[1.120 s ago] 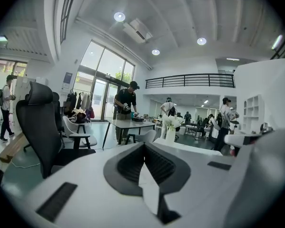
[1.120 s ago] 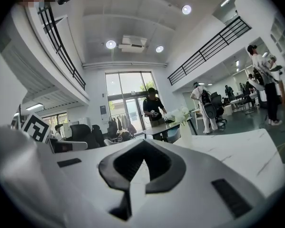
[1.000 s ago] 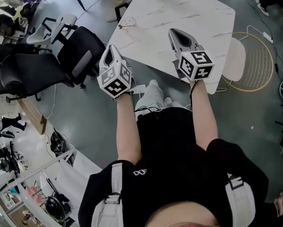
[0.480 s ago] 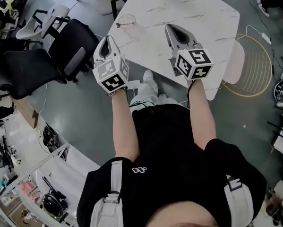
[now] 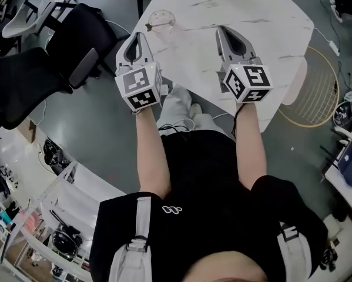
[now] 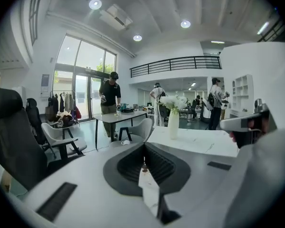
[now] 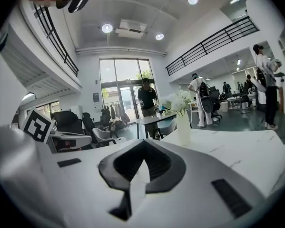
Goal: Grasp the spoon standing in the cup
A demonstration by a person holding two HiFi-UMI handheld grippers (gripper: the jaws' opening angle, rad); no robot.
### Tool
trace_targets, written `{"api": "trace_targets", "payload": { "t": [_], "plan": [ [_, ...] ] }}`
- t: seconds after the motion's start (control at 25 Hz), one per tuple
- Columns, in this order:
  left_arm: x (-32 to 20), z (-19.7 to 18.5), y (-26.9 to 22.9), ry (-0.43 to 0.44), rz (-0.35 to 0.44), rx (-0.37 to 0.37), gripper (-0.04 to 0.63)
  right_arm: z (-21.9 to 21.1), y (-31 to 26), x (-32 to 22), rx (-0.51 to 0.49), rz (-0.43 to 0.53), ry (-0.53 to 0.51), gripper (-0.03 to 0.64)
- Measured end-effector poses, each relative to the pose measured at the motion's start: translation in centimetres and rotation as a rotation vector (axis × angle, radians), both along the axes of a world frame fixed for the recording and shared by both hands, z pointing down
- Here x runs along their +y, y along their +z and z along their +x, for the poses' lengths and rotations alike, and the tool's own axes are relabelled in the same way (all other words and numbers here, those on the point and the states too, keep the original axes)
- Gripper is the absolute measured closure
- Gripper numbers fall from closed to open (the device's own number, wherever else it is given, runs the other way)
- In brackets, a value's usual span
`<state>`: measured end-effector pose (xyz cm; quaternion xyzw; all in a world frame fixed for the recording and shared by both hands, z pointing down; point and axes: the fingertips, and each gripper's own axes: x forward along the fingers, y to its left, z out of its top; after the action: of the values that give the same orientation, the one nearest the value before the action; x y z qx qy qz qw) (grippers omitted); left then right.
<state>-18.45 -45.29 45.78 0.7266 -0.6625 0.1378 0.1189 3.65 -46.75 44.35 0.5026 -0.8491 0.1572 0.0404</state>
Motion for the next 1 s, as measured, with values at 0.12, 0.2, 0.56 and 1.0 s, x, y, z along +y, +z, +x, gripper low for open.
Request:
{"api": "trace_targets", "payload": {
  "t": [0.12, 0.2, 0.56, 1.0],
  "plan": [
    [-1.6, 0.0, 1.5, 0.014, -0.018, 0.039, 0.577, -0.2, 1.6, -1.6, 0.008, -0.027, 0.01, 0.611],
    [-2.4, -0.1, 2.7, 0.03, -0.036, 0.063, 0.567, -0.6, 2.5, -2.2, 0.017, -0.044, 0.007, 0.611],
    [-4.6, -0.3, 7.5, 0.068, -0.132, 0.108, 0.451, -1.4, 4.6, -4.5, 0.081, -0.078, 0.011, 0.611],
    [-5.6, 0.2, 10.7, 0.063, -0.208, 0.212, 0.442, -1.1, 6.5, -5.5, 0.114, -0.133, 0.041, 0.611]
  ]
}}
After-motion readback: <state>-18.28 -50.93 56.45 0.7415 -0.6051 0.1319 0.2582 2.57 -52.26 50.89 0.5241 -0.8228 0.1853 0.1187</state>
